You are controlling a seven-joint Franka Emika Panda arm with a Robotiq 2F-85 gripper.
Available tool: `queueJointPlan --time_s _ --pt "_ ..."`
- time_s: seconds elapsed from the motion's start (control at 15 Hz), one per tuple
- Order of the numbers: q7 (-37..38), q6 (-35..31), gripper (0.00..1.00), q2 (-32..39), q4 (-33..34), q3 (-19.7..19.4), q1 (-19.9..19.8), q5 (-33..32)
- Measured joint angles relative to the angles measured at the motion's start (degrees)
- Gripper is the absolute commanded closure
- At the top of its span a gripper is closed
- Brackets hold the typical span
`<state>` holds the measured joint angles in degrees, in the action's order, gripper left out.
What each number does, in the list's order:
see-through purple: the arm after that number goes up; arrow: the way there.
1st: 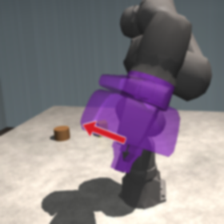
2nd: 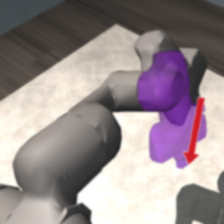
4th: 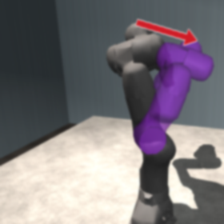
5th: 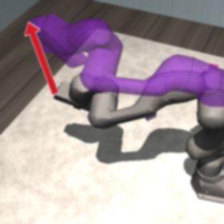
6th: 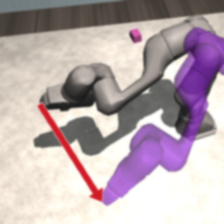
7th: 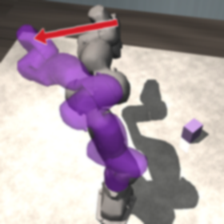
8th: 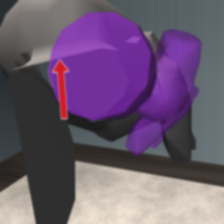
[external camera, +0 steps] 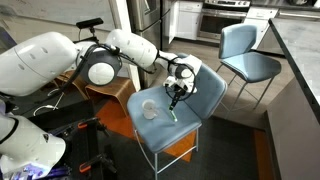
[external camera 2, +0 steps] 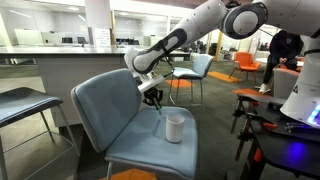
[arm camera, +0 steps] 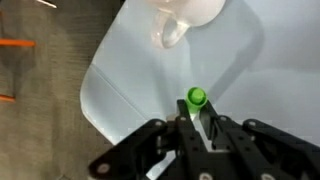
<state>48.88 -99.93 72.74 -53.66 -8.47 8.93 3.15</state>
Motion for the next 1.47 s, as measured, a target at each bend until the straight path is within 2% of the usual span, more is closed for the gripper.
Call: queueJointPlan --time_s 0.07,0.13,0.6,0.8,1.07,1.27,1.47 --pt "-0.01 -0.02 0.52 0.82 1.88 -0.04 -0.17 -0.48" --pt "-0.09 -0.03 0.51 1.50 3.66 -0.07 -0.30 -0.80" --pt "-0.19 -2.07 0.01 3.07 10.72 -0.29 -0.25 -2.88" --pt "-1.41 -4.56 0.00 1.85 11.71 0.24 -0.45 -2.40" --pt "-8.81 -5.29 0.00 -2.89 11.10 3.99 -1.50 0.22" --pt "-13.41 -4.78 0.00 -8.31 7.65 6.71 -1.91 1.64" --pt "-17.85 -4.39 0.00 -15.47 0.74 8.32 -2.19 2.03"
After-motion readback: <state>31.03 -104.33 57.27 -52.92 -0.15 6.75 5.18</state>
